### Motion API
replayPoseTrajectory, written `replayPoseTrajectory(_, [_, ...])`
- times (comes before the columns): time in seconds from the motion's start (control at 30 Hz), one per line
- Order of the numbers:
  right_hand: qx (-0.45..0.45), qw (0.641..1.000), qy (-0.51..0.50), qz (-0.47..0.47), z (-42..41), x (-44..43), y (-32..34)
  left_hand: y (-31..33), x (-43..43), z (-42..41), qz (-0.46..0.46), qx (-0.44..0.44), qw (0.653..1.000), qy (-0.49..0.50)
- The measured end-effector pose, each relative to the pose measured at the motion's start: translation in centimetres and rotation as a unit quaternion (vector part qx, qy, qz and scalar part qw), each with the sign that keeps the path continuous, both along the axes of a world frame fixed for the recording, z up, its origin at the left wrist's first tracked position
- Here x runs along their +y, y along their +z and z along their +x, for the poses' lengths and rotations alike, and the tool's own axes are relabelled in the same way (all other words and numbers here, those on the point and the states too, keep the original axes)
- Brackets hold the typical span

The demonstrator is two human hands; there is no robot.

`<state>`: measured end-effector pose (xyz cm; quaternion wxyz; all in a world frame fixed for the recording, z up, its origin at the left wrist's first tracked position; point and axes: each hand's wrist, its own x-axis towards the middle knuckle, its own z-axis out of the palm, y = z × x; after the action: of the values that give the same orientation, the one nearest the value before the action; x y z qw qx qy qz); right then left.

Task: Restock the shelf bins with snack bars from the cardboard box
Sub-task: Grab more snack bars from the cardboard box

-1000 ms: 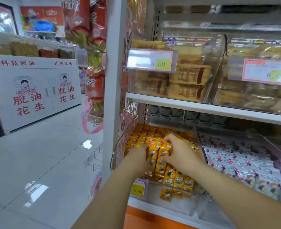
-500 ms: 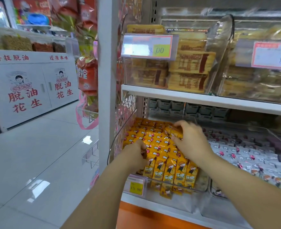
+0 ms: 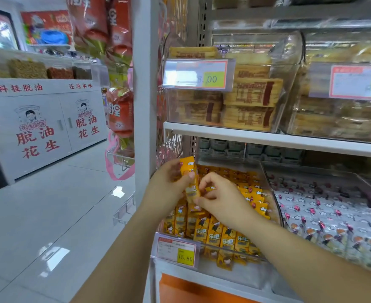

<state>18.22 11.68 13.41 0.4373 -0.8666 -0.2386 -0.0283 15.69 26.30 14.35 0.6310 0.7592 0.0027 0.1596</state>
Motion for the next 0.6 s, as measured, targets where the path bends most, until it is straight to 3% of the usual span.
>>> replayPoseTrajectory(0.17, [-0.045,0.994,-0.014,-0.101,-0.1,-0.9,0.0,-0.6,0.6,0.0,0.192,0.023,0.979,0.055])
replayPoseTrajectory(0.37, [-0.026,0.968,-0.025,-0.248,-0.2,-2.7,-1.1,-3.6,-0.7,0.8,0.303,0.15,0.941,0.016])
replayPoseTrajectory(0.6, [-0.03,0.963,-0.021,-0.265,0.2,-3.0,-1.6,-4.0,-0.6,1.1,0.357,0.19,0.914,-0.005])
